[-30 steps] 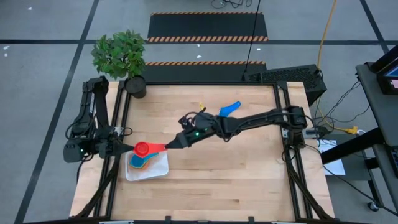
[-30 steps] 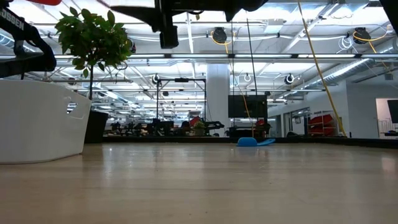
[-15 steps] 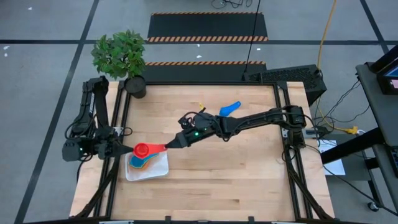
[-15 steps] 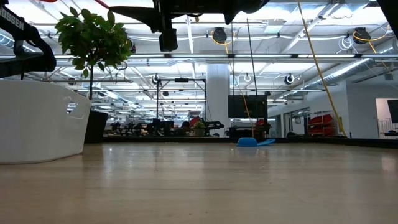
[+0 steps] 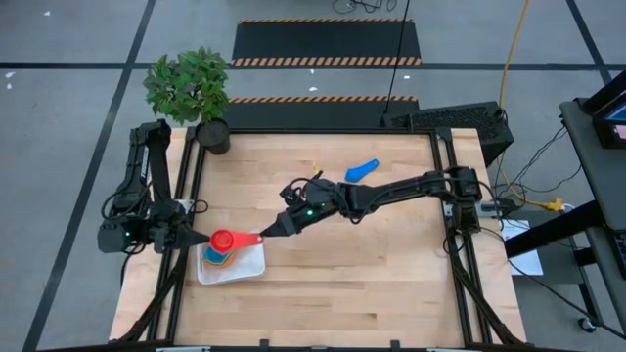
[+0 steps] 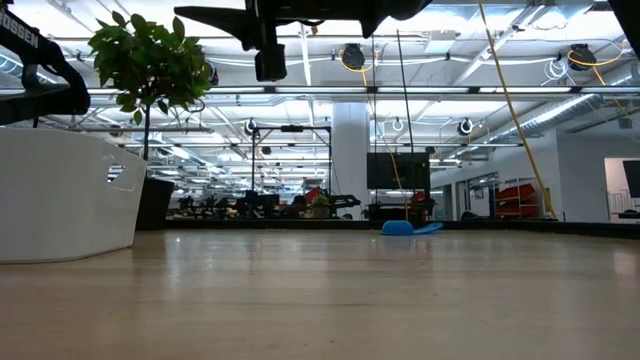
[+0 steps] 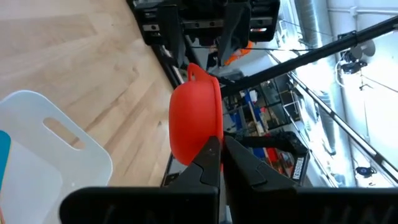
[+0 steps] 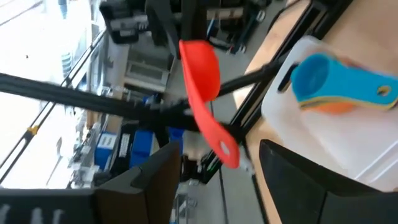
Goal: Nest measuring cups in basket
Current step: Stack the red measuring cup on top of the light blue measuring cup in the white bin
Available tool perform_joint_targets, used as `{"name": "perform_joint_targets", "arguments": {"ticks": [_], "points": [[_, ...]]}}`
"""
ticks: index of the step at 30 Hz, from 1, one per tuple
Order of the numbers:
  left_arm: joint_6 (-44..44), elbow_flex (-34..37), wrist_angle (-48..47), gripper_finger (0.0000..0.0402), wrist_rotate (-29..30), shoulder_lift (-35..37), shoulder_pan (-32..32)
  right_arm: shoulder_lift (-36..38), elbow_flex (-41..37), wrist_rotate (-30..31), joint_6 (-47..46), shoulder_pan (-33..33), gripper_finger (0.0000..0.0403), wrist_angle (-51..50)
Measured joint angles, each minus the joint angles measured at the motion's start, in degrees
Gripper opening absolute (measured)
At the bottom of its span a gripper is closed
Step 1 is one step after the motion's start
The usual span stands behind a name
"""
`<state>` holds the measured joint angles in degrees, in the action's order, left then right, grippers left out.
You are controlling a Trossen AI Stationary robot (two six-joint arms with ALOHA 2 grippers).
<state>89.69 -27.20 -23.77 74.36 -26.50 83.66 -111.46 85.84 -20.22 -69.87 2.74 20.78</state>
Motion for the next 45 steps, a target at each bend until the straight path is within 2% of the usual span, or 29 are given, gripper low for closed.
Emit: {"name": "perform_joint_targets", "arguments": {"ticks": [5,17,24,37,42,45], "points": [[0.0,0.0,-0.4,0.0003,1.4,0.0,-0.1,0.0,0.0,3.7,1.2,0.0,0.0205,0.0],[0.4,0.0,-1.5,0.0004,5.2,0.0,-0.3,0.0,0.0,3.6,3.6,0.0,0.0176,0.9],[0.8,0.0,-2.2,0.0003,5.6,0.0,-3.5,0.0,0.0,3.5,5.2,-0.3,0.013,1.3],[1.8,0.0,-3.7,0.0005,2.8,-0.1,-5.9,0.0,0.0,3.2,7.8,-1.8,0.001,5.0],[1.6,0.0,-5.2,0.001,2.7,-0.1,-6.7,0.0,0.0,2.9,8.6,-2.2,0.0004,4.9],[-1.0,0.0,-5.2,0.0031,2.1,-0.1,-7.2,0.0,0.0,2.7,9.5,-2.5,0.0002,4.9]]}}
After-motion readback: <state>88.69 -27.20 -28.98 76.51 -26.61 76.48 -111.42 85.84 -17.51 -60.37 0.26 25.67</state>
